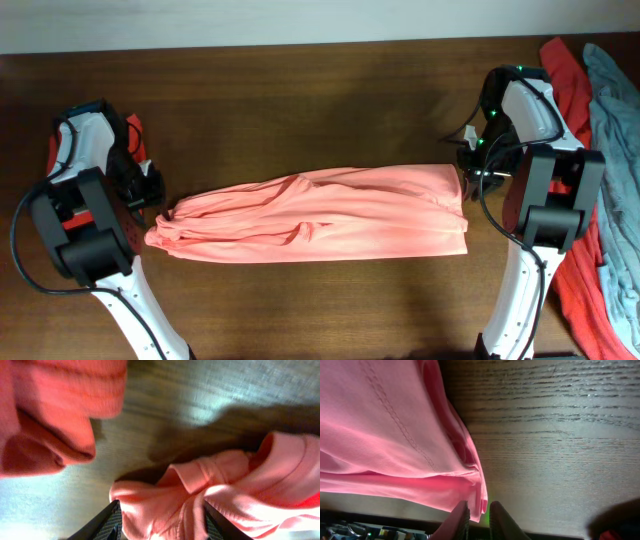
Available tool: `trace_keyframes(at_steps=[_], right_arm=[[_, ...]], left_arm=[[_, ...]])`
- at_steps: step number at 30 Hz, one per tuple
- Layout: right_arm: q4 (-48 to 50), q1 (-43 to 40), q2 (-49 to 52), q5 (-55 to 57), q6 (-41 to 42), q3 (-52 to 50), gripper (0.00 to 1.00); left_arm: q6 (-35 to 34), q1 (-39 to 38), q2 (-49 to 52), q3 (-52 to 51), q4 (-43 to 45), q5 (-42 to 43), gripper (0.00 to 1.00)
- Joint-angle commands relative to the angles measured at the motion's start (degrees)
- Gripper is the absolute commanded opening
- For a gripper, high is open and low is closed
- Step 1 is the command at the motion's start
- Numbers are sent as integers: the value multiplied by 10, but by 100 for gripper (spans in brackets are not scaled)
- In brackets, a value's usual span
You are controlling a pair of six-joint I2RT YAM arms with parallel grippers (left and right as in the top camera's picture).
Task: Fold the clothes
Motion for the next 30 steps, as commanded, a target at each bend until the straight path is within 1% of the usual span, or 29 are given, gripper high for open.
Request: trace_keyframes(at_steps=[1, 6, 11, 16, 19, 21, 26, 30], right_arm=[[0, -4, -42, -7, -3, -1, 20], [0, -4, -95, -3, -1, 15, 20], [2, -4, -165, 44, 19, 22, 21], [8, -4, -209, 60, 29, 23, 21], [7, -4, -223, 60, 29, 23, 21], [4, -4, -228, 59, 29, 23, 21], [-6, -4, -229, 59, 29, 23, 21], [-10, -4, -229, 60, 29, 23, 21]], left_arm=[[-3, 3, 5, -4, 15, -5, 49], [-3, 3, 5, -27, 44, 12, 49], [-3, -5, 5, -68, 65, 31, 49], [7, -17, 4, -61, 74, 50, 49], [22, -19, 0, -36, 72, 83, 49], [25, -20, -10, -21, 74, 92, 49], [25, -20, -46, -7, 75, 89, 49], [22, -20, -72, -7, 73, 58, 49]])
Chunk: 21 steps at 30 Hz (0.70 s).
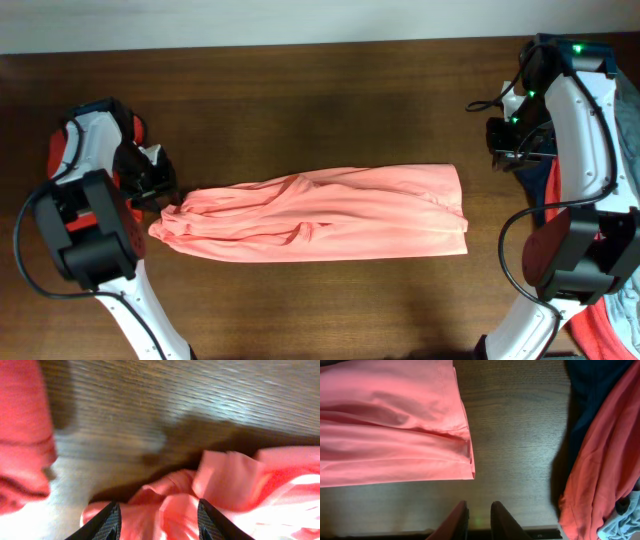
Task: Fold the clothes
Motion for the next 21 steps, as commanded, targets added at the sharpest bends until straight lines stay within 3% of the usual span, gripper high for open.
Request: trace_keyframes(at_steps=[1, 12, 21], right_arm=[[-3, -4, -13, 11, 5, 9, 21], [-14, -4, -13, 22, 5, 9, 21], [-18, -4, -13, 22, 5, 9, 21]], left_arm=[[8, 0, -45, 13, -6, -18, 49], [14, -17, -49, 12, -95, -23, 47], [14, -19, -49, -4, -63, -33, 47]])
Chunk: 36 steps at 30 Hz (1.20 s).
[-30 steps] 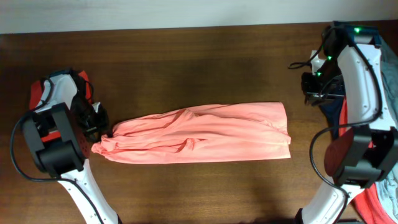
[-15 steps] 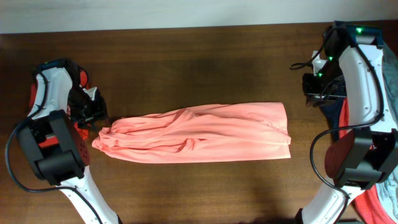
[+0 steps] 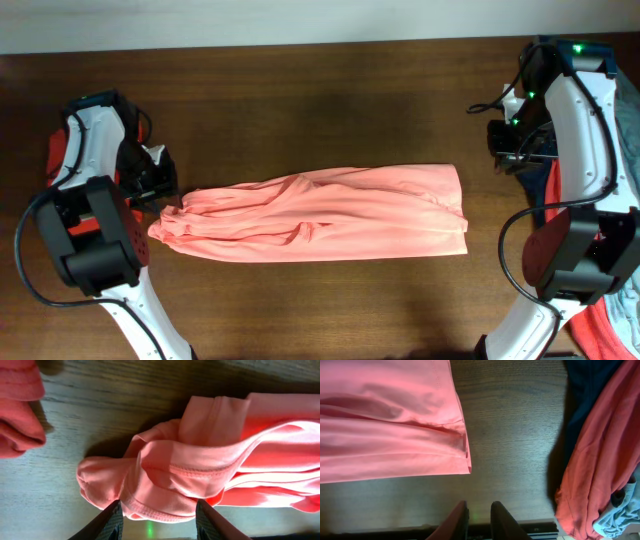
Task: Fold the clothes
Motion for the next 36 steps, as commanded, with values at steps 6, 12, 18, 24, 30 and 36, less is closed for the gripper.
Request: trace_keyframes(at_steps=[6, 12, 18, 24, 30, 36], right_arm=[[-5, -4, -13, 11, 5, 9, 21], [-7, -4, -13, 11, 5, 9, 21], [-7, -4, -13, 11, 5, 9, 21], [-9, -4, -13, 11, 5, 9, 21], [-8, -4, -13, 11, 4, 9, 21], [-8, -4, -13, 11, 5, 9, 21]], left_arm=[[9, 1, -19, -16, 6, -10, 48], [9, 1, -19, -16, 7, -11, 45], [9, 1, -19, -16, 7, -11, 8], [9, 1, -19, -16, 7, -10, 0], [7, 1, -23, -2, 33, 10, 0], [-10, 5, -75, 33, 110, 47, 1]])
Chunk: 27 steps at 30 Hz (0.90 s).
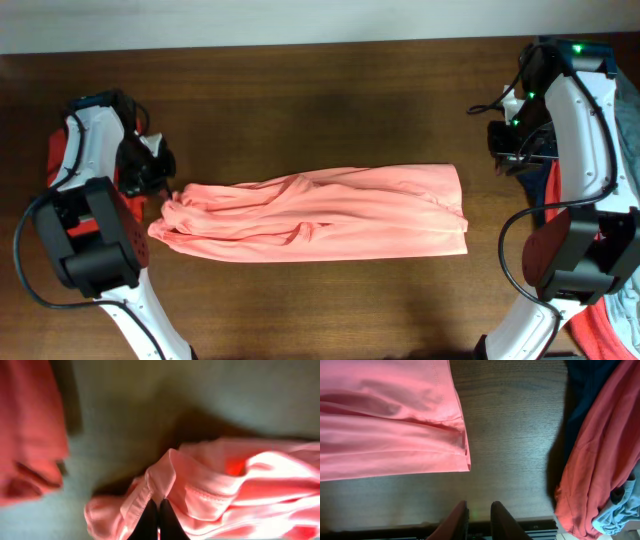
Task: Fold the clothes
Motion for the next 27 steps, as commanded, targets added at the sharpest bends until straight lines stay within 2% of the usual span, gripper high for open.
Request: trace_keyframes(at_steps=[1, 5, 7, 11, 14, 18, 23, 27], right_arm=[[-2, -4, -13, 10, 5, 9, 21], [-2, -4, -13, 10, 5, 9, 21], [-2, -4, -13, 10, 5, 9, 21], [-2, -4, -13, 10, 4, 9, 21], [-2, -4, -13, 10, 5, 9, 21], [-2, -4, -13, 9, 5, 9, 21], [-2, -4, -13, 9, 5, 9, 21], [-3, -4, -13, 9, 5, 9, 21]], left_arm=[[-10, 4, -75, 30, 44, 44, 0], [-9, 3, -103, 30, 56, 57, 1], [-8, 3, -104, 29, 34, 55, 0], [-8, 3, -103, 8, 1, -9, 1], [-8, 3, -103, -13, 10, -19, 0], [-8, 3, -103, -28, 51, -18, 0], [-8, 3, -103, -28, 165, -18, 1], [-8, 3, -103, -28, 211, -18, 1]])
